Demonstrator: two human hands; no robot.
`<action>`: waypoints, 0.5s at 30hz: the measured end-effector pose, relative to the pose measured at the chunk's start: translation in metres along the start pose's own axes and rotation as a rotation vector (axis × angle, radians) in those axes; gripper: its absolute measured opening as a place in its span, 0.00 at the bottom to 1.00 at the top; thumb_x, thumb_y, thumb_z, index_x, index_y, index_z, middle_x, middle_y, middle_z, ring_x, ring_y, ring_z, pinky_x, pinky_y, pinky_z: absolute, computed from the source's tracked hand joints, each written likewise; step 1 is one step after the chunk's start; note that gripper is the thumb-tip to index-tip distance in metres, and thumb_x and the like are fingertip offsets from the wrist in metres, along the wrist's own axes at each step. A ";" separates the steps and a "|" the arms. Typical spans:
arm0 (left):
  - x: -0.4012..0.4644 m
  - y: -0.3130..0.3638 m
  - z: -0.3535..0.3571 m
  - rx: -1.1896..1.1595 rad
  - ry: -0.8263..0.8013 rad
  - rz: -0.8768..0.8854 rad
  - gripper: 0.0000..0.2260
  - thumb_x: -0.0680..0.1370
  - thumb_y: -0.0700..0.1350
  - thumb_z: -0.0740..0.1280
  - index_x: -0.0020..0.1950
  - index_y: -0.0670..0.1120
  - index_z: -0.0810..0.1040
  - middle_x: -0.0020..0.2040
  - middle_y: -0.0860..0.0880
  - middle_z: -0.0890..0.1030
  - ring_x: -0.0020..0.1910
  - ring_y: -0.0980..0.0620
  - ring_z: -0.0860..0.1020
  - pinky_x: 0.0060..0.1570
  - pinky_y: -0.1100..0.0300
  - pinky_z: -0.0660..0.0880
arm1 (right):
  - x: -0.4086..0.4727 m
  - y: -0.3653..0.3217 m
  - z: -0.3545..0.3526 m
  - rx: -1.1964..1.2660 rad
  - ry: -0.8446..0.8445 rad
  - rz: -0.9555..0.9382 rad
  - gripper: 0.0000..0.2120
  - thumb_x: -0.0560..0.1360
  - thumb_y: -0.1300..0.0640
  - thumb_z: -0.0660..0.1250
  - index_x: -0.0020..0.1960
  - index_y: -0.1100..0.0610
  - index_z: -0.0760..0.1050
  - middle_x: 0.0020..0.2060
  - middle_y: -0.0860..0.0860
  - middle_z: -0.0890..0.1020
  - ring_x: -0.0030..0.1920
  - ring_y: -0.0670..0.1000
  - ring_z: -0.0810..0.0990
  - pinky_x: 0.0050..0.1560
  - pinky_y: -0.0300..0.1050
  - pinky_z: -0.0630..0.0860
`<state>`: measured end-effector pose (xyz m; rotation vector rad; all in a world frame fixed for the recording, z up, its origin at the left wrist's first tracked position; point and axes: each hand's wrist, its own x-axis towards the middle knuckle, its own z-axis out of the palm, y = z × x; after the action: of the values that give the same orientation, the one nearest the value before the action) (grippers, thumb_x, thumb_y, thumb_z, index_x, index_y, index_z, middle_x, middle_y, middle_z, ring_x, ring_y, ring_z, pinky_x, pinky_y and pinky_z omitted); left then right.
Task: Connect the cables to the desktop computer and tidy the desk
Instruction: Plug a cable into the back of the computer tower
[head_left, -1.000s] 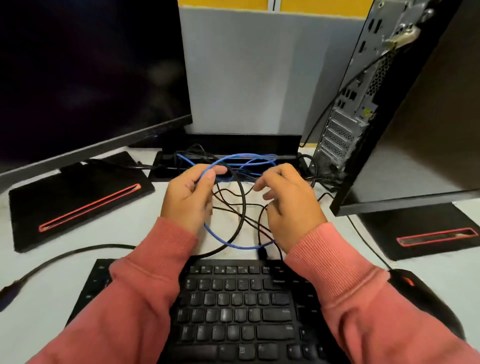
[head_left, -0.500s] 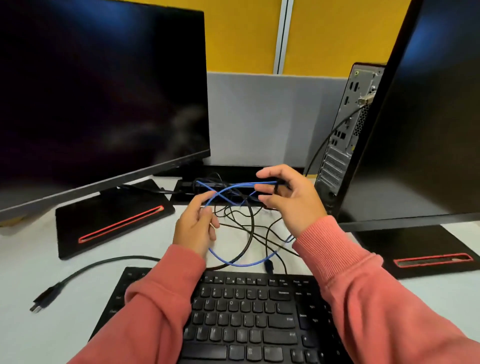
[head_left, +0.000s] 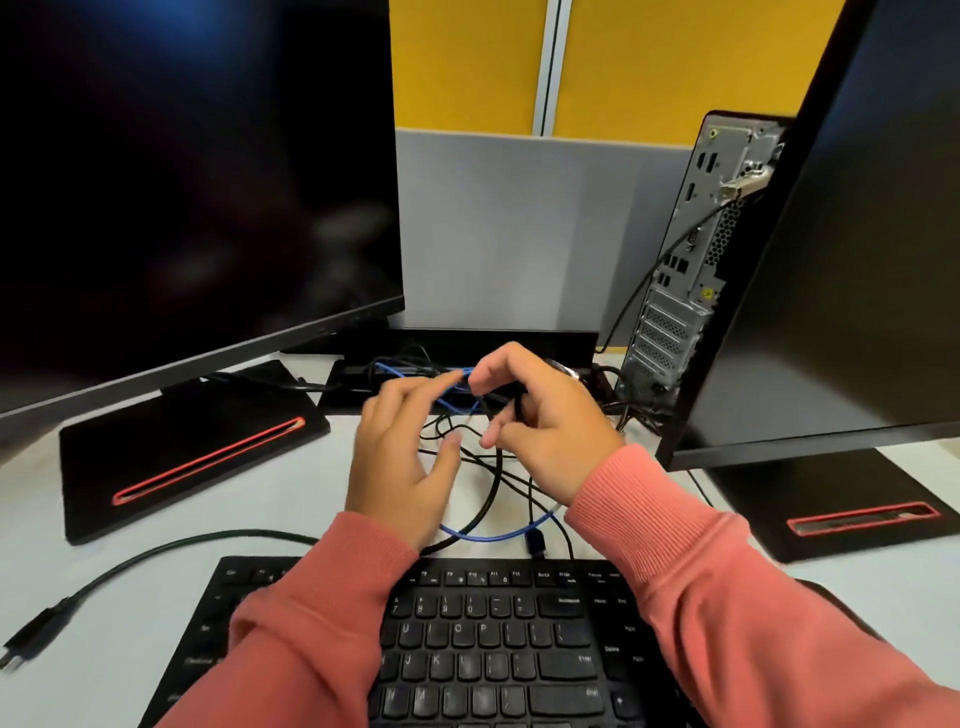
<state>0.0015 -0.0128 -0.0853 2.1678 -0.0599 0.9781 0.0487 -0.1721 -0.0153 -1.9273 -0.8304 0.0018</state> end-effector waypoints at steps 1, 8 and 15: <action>0.006 0.004 0.003 -0.020 -0.069 0.031 0.25 0.74 0.42 0.68 0.72 0.52 0.75 0.60 0.55 0.76 0.60 0.52 0.74 0.62 0.59 0.70 | -0.002 -0.004 -0.001 -0.078 -0.008 -0.045 0.22 0.70 0.73 0.61 0.53 0.48 0.72 0.53 0.45 0.78 0.41 0.53 0.82 0.51 0.57 0.80; 0.043 0.022 0.029 -0.291 -0.554 -0.204 0.17 0.74 0.35 0.70 0.61 0.48 0.77 0.52 0.54 0.80 0.52 0.48 0.78 0.52 0.51 0.76 | -0.021 -0.030 -0.028 -0.644 -0.083 -0.208 0.14 0.77 0.59 0.64 0.56 0.45 0.65 0.52 0.43 0.70 0.42 0.49 0.76 0.45 0.51 0.77; 0.053 0.046 0.046 -0.186 -0.406 0.113 0.07 0.79 0.46 0.67 0.43 0.58 0.74 0.43 0.55 0.73 0.39 0.55 0.73 0.41 0.56 0.72 | -0.040 -0.057 -0.062 -1.306 -0.050 -0.289 0.18 0.74 0.49 0.49 0.52 0.52 0.75 0.40 0.49 0.77 0.40 0.55 0.77 0.45 0.53 0.74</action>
<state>0.0532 -0.0625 -0.0415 2.1732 -0.4535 0.5527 0.0088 -0.2276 0.0474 -2.9543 -1.3026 -0.8573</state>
